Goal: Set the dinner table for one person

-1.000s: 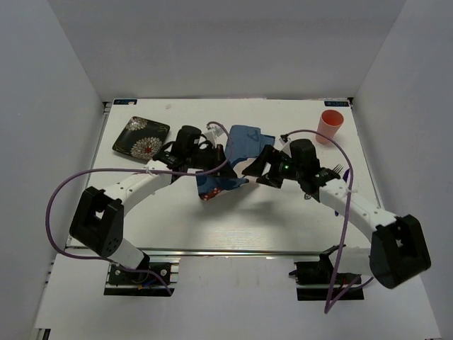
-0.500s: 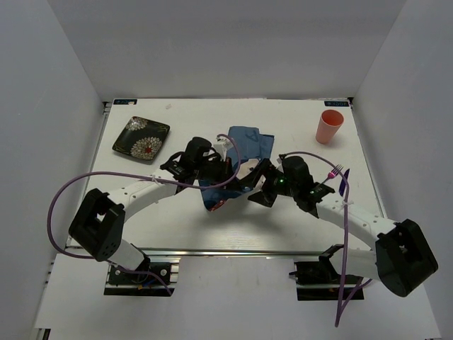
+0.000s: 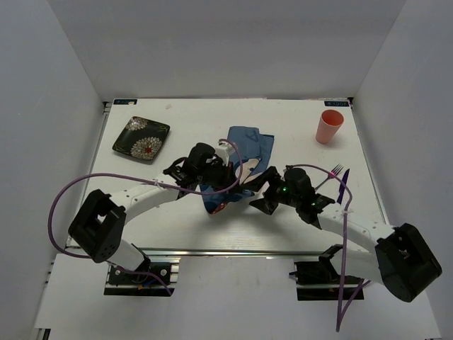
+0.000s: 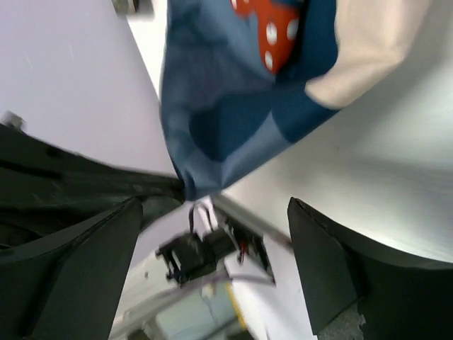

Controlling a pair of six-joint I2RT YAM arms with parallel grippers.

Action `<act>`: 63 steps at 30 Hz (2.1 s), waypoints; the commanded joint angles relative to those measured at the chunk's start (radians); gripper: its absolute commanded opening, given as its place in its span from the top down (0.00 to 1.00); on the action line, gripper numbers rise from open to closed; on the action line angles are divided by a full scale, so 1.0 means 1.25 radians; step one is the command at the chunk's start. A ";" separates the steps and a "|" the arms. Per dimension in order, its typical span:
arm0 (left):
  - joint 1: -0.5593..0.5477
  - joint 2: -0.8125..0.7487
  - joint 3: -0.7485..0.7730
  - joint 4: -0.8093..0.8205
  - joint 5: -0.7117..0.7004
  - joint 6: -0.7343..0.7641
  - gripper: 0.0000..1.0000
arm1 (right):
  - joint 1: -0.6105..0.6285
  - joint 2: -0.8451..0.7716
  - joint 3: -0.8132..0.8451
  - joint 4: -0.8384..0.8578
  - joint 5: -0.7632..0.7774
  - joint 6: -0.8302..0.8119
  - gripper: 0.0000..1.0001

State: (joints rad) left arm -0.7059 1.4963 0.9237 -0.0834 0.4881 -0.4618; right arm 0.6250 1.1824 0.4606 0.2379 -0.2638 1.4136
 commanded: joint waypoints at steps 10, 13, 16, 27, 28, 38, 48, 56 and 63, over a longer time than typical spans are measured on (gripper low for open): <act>-0.062 -0.050 -0.009 -0.023 0.121 0.010 0.75 | -0.023 -0.337 0.088 -0.390 0.474 -0.134 0.11; -0.089 -0.058 -0.047 -0.018 0.173 0.021 0.40 | -0.029 -0.341 0.146 -0.453 0.503 -0.204 0.11; -0.109 -0.088 -0.069 -0.024 0.179 0.031 0.14 | -0.032 -0.294 0.187 -0.446 0.460 -0.321 0.11; -0.102 -0.497 -0.005 -0.519 -0.776 -0.428 0.02 | -0.028 -0.033 0.346 -0.334 0.247 -0.668 0.11; -0.102 -0.533 0.000 -0.650 -0.826 -0.506 0.02 | -0.028 -0.007 0.382 -0.338 0.190 -0.697 0.11; -0.102 -0.560 -0.091 -0.844 -0.859 -0.793 0.02 | 0.137 0.553 0.966 -0.703 0.298 -0.905 0.11; -0.102 -0.588 -0.136 -0.854 -0.832 -0.761 0.02 | 0.228 0.746 1.107 -0.760 0.508 -0.947 0.17; -0.102 -0.590 -0.181 -0.796 -0.809 -0.718 0.02 | 0.239 0.760 1.074 -0.705 0.523 -0.957 0.29; -0.102 -0.526 -0.189 -0.740 -0.781 -0.669 0.02 | 0.240 0.755 1.049 -0.648 0.470 -0.963 0.33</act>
State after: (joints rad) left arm -0.8330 0.8082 0.6918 -1.0515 -0.5026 -1.3338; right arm 0.9207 2.1387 1.7863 -0.6327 0.3420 0.2260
